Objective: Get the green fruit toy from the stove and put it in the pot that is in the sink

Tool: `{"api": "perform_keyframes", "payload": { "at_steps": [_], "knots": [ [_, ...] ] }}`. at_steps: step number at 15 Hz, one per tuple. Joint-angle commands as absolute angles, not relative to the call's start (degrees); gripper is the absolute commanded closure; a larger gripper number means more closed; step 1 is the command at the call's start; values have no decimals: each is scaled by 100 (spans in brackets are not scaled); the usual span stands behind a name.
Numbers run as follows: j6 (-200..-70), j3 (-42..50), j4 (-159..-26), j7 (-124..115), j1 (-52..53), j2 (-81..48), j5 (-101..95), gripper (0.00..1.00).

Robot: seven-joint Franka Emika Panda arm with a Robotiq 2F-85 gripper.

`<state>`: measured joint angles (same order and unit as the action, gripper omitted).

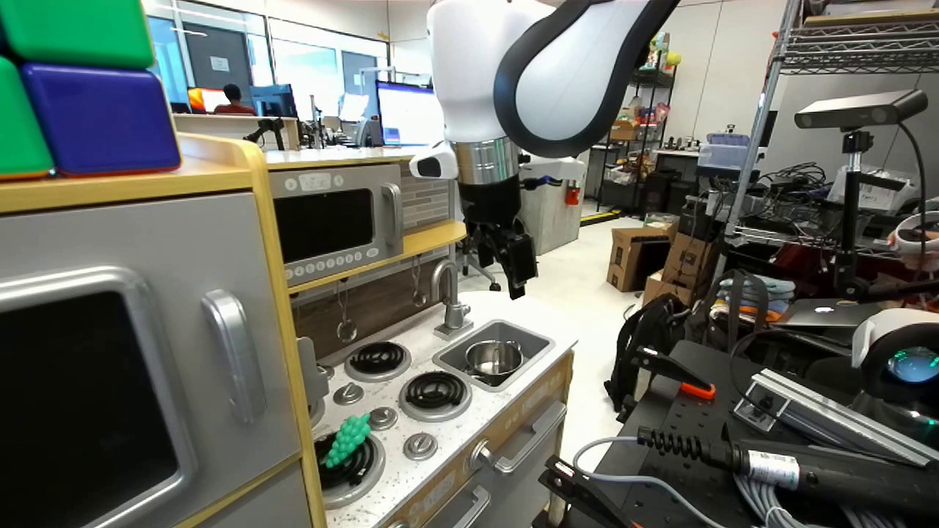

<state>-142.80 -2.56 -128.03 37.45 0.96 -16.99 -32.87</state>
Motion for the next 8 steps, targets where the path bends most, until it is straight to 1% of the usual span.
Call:
{"api": "perform_keyframes", "payload": {
  "at_steps": [1,5,8],
  "knots": [
    [-14267,-250,-12798,3762,105,-1692,-3267,0],
    [-15891,-145,-12677,3220,250,-2015,-4039,0],
    [-17060,-192,-12370,2934,332,-2533,-4262,0]
  ]
}}
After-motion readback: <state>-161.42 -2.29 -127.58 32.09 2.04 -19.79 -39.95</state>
